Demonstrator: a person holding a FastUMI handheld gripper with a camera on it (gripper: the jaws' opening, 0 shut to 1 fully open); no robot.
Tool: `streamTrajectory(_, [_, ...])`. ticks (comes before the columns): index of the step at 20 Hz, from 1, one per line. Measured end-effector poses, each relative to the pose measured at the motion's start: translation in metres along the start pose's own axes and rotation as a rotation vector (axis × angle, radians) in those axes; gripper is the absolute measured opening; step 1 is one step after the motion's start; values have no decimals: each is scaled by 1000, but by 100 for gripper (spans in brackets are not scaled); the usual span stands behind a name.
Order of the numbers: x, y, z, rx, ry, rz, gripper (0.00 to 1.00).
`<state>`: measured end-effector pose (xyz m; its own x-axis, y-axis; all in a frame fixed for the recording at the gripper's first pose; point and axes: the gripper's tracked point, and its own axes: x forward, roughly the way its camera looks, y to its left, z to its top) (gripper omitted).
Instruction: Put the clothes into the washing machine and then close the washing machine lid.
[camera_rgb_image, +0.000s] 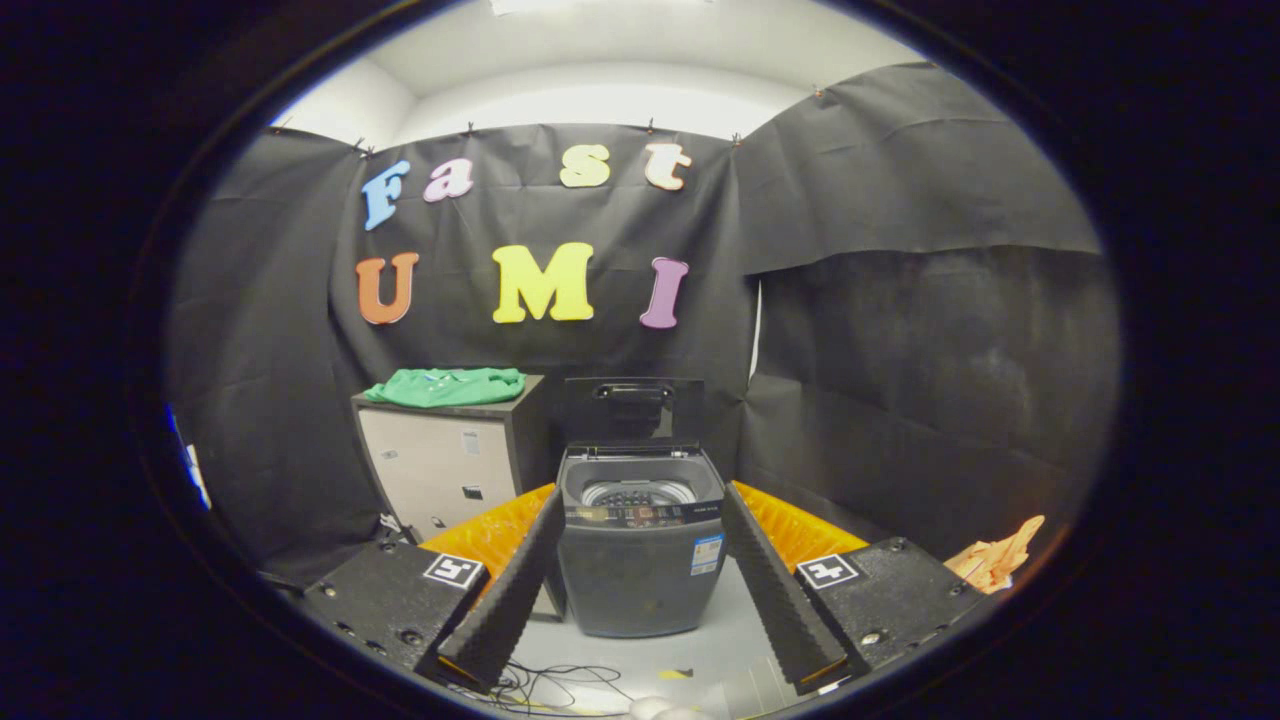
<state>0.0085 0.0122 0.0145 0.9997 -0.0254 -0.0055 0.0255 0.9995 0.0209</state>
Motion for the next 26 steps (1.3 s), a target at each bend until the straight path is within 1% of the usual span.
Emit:
streamTrajectory(5, [22,9,18,-7,1,-2,99])
streamTrajectory(8, [39,18,40,-2,-8,-7,99])
streamTrajectory(12, [73,39,69,4,3,18,99])
streamTrajectory(14, [94,55,83,10,20,43,99])
streamTrajectory(17, [136,82,102,7,32,88,99])
streamTrajectory(24, [237,179,158,26,44,250,99])
streamTrajectory(26, [265,208,174,24,36,283,99])
